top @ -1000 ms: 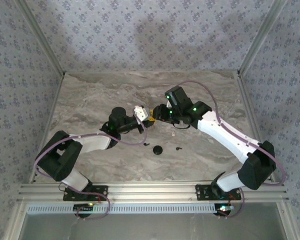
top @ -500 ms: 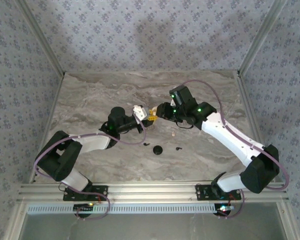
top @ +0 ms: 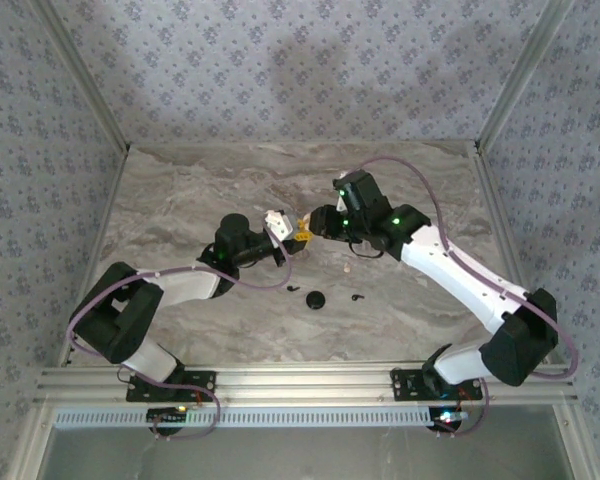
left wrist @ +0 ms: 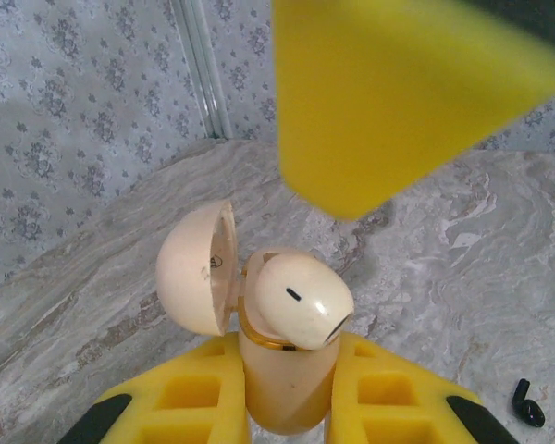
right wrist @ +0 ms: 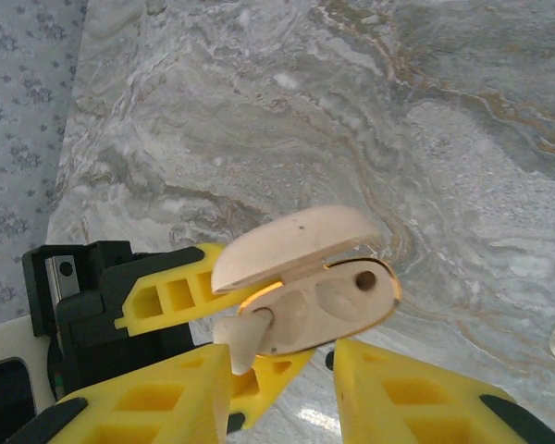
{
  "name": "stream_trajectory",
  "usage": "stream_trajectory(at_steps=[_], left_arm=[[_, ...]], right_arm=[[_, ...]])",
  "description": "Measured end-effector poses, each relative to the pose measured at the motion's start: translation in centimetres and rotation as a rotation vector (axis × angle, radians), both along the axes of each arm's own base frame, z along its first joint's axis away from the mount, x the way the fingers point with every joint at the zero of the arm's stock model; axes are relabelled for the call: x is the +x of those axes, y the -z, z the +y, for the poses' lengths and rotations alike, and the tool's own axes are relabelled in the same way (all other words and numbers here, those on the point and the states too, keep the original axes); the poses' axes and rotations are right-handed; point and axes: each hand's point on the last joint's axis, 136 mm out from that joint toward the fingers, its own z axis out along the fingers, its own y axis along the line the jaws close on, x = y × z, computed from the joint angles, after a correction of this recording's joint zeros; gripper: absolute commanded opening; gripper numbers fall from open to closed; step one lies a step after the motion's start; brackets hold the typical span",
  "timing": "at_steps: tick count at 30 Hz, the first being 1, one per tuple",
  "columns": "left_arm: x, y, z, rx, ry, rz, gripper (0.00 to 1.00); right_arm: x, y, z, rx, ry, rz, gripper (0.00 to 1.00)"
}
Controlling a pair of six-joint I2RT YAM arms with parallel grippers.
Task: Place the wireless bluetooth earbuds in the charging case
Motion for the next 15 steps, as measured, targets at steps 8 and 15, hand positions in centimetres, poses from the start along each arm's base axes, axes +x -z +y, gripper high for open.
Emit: stream_trajectory(at_steps=[8, 15], left_arm=[[-0.1, -0.1, 0.1, -0.001, 0.000, -0.002, 0.10], [-0.1, -0.1, 0.1, -0.001, 0.000, -0.001, 0.10]], right_arm=[[-0.2, 0.4, 0.9, -0.033, -0.040, 0.002, 0.41], [0.0, 0.9, 1.4, -0.065, -0.045, 0.011, 0.41]])
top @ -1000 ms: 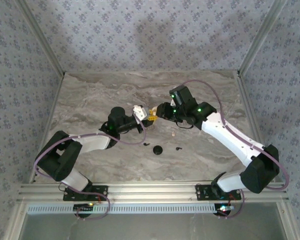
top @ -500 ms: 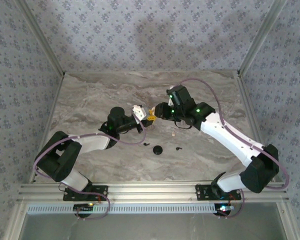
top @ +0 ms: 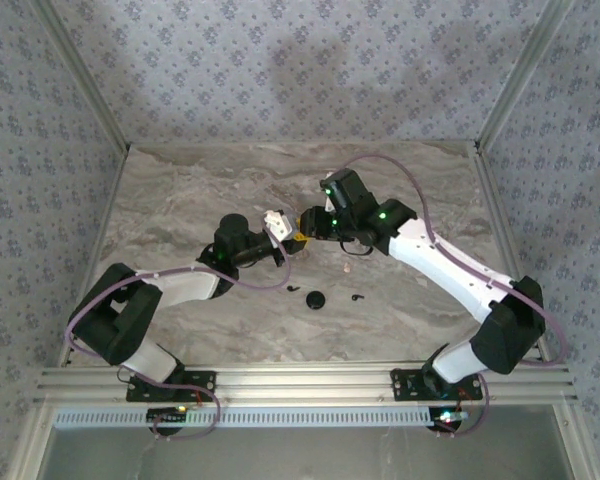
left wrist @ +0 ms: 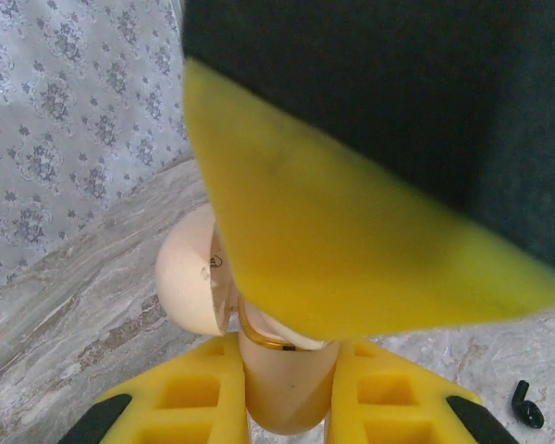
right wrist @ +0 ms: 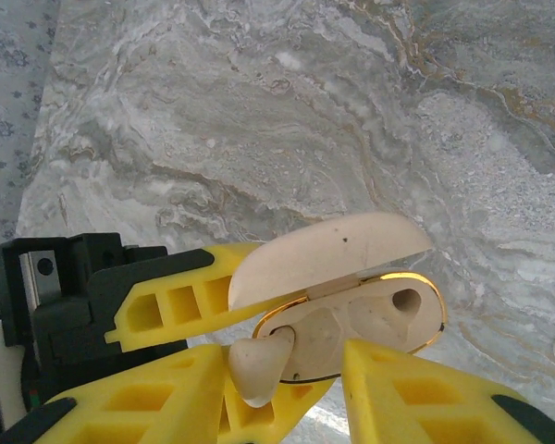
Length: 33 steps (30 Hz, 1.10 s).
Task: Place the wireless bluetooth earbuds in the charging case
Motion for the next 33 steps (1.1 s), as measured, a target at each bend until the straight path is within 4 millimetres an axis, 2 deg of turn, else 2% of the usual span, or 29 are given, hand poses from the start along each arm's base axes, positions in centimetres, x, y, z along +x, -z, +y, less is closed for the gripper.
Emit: stream_trajectory(at_steps=[18, 33], left_arm=[[-0.2, 0.0, 0.0, 0.001, 0.005, 0.003, 0.10], [-1.2, 0.0, 0.0, -0.003, 0.072, 0.038, 0.10]], right_arm=[[-0.1, 0.1, 0.1, -0.079, -0.069, -0.020, 0.29], [-1.0, 0.0, 0.1, -0.071, -0.242, -0.015, 0.24]])
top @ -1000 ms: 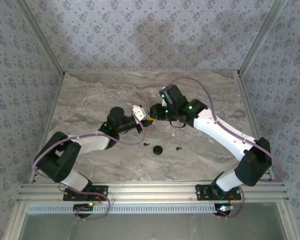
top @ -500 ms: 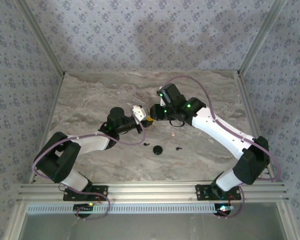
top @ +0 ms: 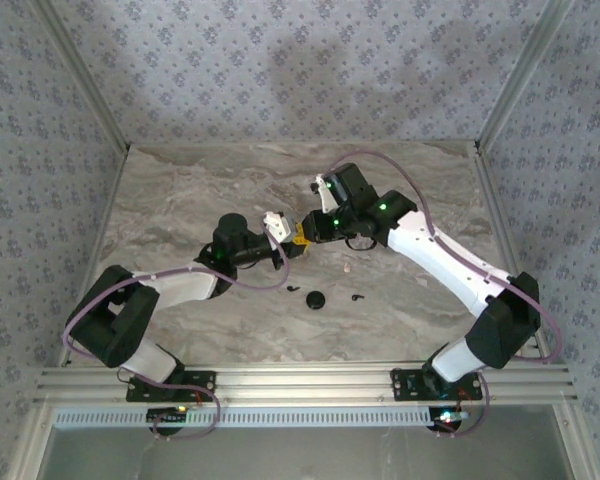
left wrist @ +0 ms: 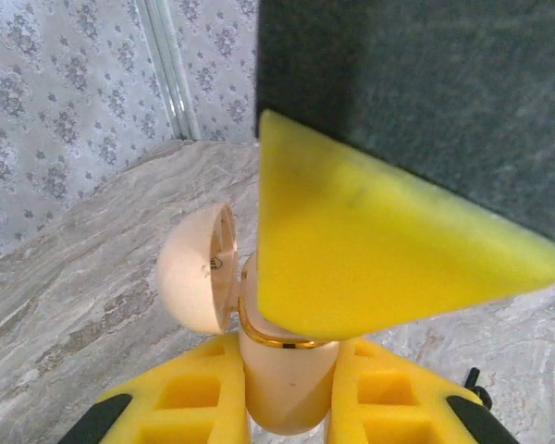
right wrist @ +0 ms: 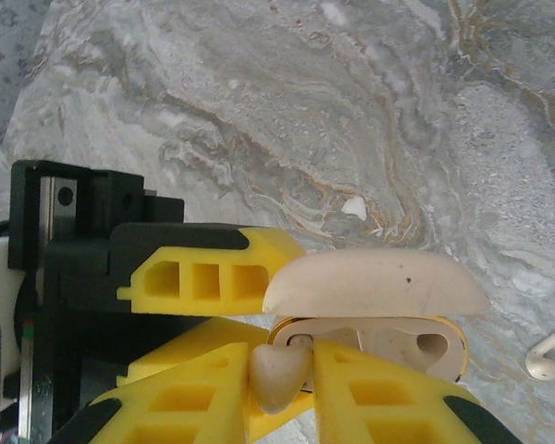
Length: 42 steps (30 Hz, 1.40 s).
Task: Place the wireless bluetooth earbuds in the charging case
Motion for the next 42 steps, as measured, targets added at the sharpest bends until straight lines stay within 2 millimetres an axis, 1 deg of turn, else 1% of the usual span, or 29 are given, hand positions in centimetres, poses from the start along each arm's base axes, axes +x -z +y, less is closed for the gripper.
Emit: stream_trajectory(at_steps=[13, 25, 42], left_arm=[[-0.7, -0.3, 0.0, -0.005, 0.034, 0.020, 0.10], [-1.6, -0.2, -0.3, -0.002, 0.091, 0.041, 0.10], [-2.4, -1.4, -0.9, -0.019, 0.167, 0.056, 0.10]], right_arm=[[-0.7, -0.2, -0.2, 0.036, -0.123, 0.015, 0.23], [-1.5, 0.0, -0.7, 0.024, -0.246, 0.001, 0.23], [-2.3, -1.1, -1.5, 0.056, -0.390, -0.028, 0.23]])
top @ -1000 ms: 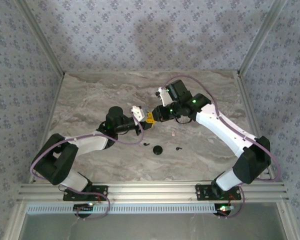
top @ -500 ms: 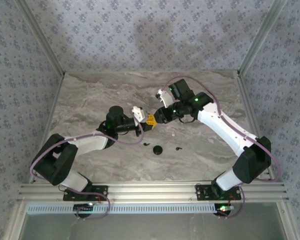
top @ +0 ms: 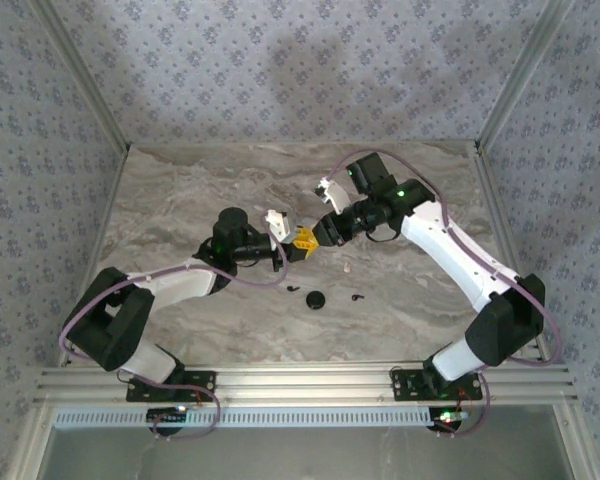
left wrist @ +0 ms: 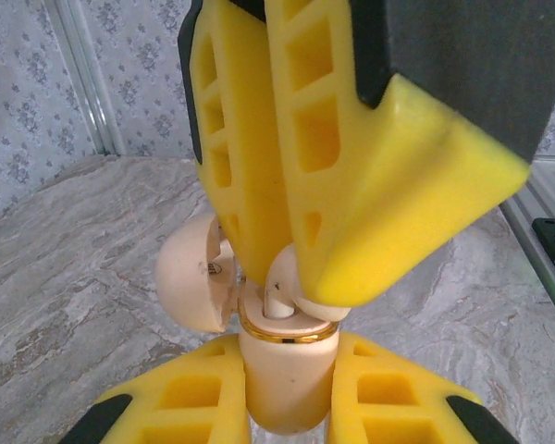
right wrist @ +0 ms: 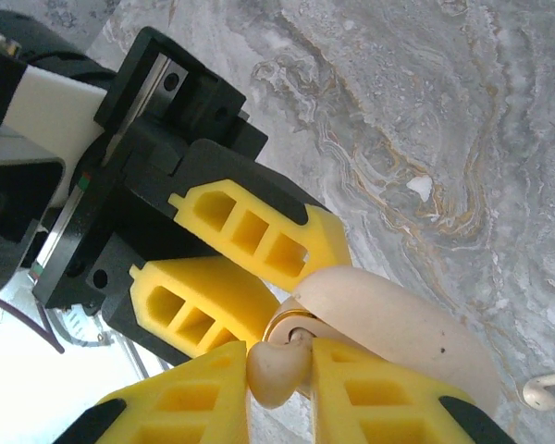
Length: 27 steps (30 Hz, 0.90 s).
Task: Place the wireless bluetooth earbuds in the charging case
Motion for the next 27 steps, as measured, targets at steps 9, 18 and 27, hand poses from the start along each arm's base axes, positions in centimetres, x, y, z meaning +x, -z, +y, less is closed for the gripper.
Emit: stream_trajectory(at_steps=[9, 18, 27], left_arm=[[-0.5, -1.0, -0.3, -0.012, 0.043, -0.002, 0.10], [-1.0, -1.3, -0.4, -0.005, 0.080, 0.017, 0.11], [-1.2, -0.7, -0.4, 0.019, 0.089, 0.041, 0.11]], right_arm=[[-0.5, -1.0, -0.4, 0.016, -0.082, -0.034, 0.23], [-1.0, -1.4, -0.6, -0.007, -0.164, -0.059, 0.24], [-1.0, -0.8, -1.3, -0.049, -0.190, -0.059, 0.33]])
